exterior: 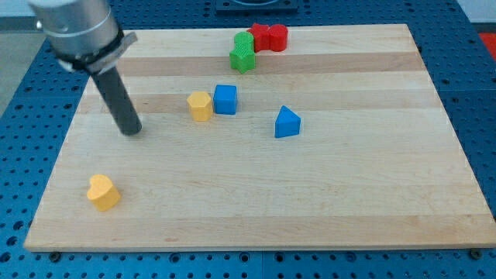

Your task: Move the yellow hexagon closer to the yellow heart

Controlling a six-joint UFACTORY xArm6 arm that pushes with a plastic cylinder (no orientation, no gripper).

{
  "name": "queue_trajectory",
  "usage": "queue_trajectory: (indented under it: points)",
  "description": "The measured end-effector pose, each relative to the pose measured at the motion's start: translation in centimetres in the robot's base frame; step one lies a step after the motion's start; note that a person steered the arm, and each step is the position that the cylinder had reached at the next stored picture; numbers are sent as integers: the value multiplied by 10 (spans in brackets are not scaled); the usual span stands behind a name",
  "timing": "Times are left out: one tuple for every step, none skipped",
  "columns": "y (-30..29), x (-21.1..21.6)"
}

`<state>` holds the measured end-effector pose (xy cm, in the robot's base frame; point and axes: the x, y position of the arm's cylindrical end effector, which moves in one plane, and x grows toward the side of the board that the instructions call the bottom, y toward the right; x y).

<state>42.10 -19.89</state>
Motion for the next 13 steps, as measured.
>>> queue_trajectory:
  points:
    - [12,-48]
    - [44,-73]
    - [81,-74]
    - [102,-58]
    - [114,-32]
    - [118,-7]
    - [124,15]
    - [126,36]
    - [126,56]
    - [123,72]
    - [109,75]
    - [94,75]
    - [71,75]
